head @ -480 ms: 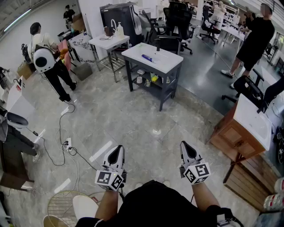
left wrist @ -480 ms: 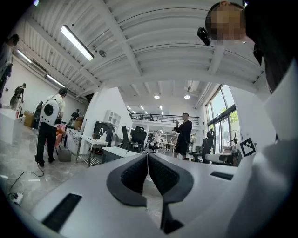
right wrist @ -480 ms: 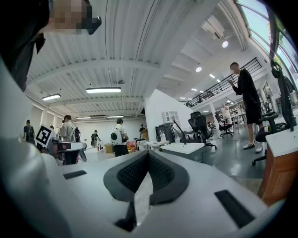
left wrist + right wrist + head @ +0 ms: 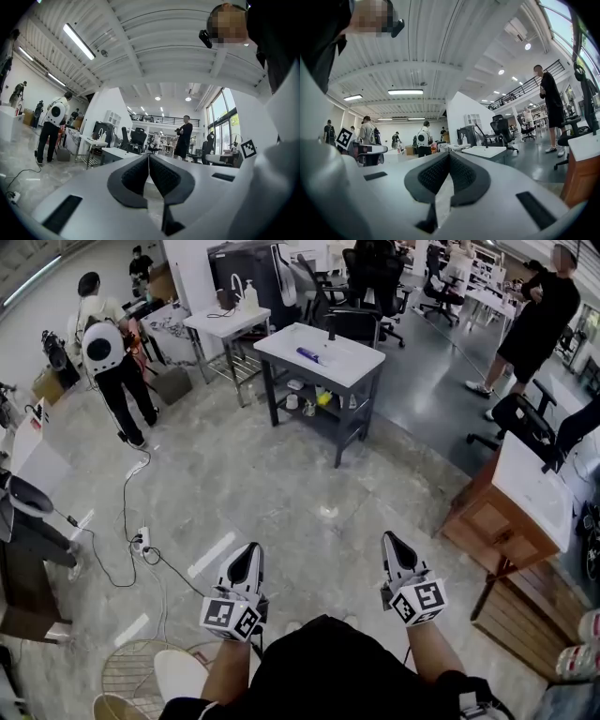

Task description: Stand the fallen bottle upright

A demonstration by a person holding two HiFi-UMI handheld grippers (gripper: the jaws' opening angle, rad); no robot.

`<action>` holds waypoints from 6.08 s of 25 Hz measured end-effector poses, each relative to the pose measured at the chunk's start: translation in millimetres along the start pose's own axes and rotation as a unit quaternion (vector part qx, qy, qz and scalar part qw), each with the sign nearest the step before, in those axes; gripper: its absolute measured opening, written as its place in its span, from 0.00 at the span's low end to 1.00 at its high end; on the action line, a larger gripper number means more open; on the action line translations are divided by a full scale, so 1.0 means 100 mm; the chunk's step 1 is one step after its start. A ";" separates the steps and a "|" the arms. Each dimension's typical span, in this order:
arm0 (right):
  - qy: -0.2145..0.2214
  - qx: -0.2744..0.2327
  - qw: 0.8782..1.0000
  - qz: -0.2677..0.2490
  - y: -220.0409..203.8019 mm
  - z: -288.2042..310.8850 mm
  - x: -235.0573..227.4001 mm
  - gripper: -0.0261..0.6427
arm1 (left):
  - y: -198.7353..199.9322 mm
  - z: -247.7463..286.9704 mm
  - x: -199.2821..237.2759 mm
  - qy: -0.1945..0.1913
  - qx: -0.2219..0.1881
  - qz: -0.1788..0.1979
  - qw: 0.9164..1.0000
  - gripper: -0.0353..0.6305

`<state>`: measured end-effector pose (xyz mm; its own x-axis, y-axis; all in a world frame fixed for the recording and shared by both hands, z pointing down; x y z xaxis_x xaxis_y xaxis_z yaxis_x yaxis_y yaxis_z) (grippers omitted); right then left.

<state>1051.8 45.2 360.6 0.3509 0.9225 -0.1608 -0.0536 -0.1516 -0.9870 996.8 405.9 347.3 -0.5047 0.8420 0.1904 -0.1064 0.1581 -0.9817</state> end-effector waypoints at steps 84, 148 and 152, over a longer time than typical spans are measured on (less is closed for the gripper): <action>-0.066 0.000 0.997 -0.046 0.24 3.52 -2.32 0.49 | 0.27 4.41 1.70 -0.023 0.015 0.006 1.000 0.58; 0.034 0.102 0.994 -0.020 0.20 8.33 -4.65 0.49 | 0.37 8.62 3.39 -0.021 0.039 -0.001 0.999 0.58; 0.008 0.107 0.994 -0.018 0.16 8.49 -4.71 0.49 | 0.36 8.95 3.56 -0.054 0.046 -0.003 0.997 0.58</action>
<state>92.3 -90.1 416.8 0.3712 0.9200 -0.1260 -0.2383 -0.0368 -0.9705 46.7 249.7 388.9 -0.5923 0.7805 0.2003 -0.1858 0.1097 -0.9765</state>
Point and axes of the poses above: the fingertips, and each gripper's own axes: z forward along the fingers, x to its left, y out of its top, the point moved 10 cm from there along -z, backward along the fingers, and after that the axes turned 5 degrees about y, right-handed, at the moved point
